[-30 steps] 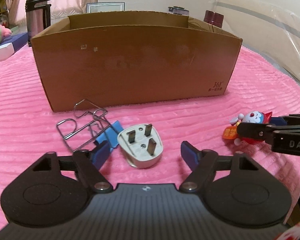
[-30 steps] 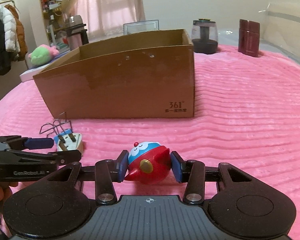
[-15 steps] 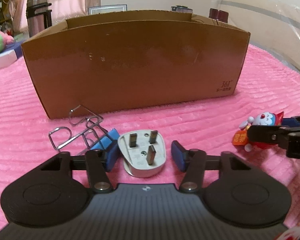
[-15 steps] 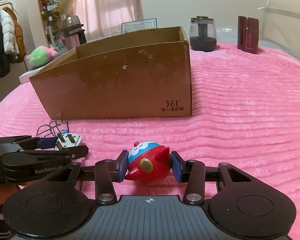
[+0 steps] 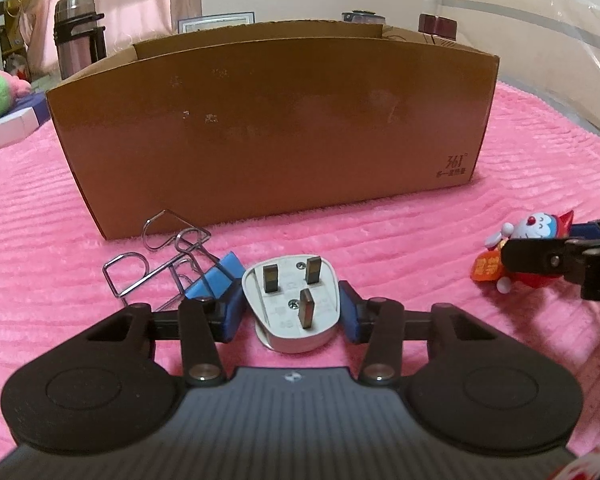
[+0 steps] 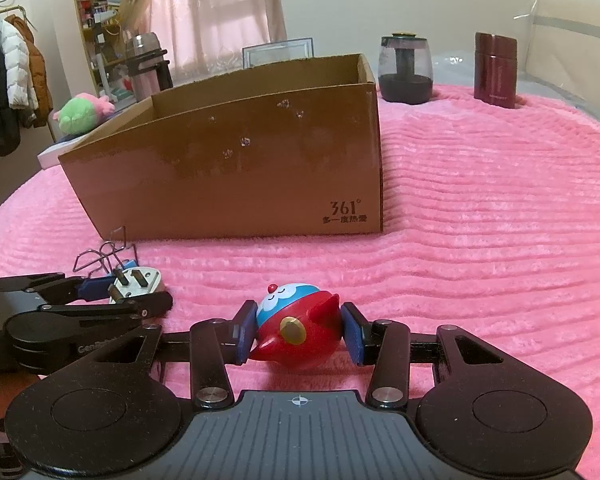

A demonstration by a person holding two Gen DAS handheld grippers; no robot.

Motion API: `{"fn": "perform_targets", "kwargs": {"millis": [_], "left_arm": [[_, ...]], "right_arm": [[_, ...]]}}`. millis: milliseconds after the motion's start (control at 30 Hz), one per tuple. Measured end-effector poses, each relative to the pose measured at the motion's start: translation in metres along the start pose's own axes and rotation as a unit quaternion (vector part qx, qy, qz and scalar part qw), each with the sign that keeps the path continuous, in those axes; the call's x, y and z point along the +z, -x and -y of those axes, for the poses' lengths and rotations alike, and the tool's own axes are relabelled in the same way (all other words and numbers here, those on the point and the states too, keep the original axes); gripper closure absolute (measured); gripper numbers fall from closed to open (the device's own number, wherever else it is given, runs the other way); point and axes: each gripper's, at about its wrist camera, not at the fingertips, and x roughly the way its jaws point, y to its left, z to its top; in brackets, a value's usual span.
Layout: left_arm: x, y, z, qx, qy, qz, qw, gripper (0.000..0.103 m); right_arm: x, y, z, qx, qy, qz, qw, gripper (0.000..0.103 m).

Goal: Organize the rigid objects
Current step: 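Carry the white plug and Doraemon figure with both tools into the box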

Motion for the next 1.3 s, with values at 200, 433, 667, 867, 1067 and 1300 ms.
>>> {"fn": "perform_targets", "kwargs": {"millis": [200, 433, 667, 867, 1067, 1300], "left_arm": [[-0.003, 0.014, -0.002, -0.017, 0.012, -0.007, 0.9998, 0.06], [0.002, 0.036, -0.004, -0.033, 0.019, -0.003, 0.9993, 0.06], [0.016, 0.059, -0.009, -0.044, 0.018, 0.008, 0.9988, 0.06], [0.028, 0.077, -0.01, -0.056, 0.009, 0.02, 0.9982, 0.06], [0.046, 0.093, -0.014, -0.067, -0.008, 0.033, 0.9972, 0.06], [0.077, 0.103, -0.024, -0.085, -0.035, 0.04, 0.995, 0.06]], "right_arm": [[0.004, 0.007, -0.002, 0.004, 0.002, 0.006, 1.0, 0.062], [0.009, 0.018, -0.011, 0.011, 0.004, 0.016, 1.0, 0.061], [0.017, 0.032, -0.018, 0.014, 0.011, 0.031, 0.999, 0.061], [0.025, 0.045, -0.027, 0.021, 0.021, 0.045, 0.999, 0.062], [0.039, 0.059, -0.033, 0.027, 0.032, 0.06, 0.997, 0.061], [0.061, 0.069, -0.035, 0.037, 0.048, 0.072, 0.996, 0.061]]}}
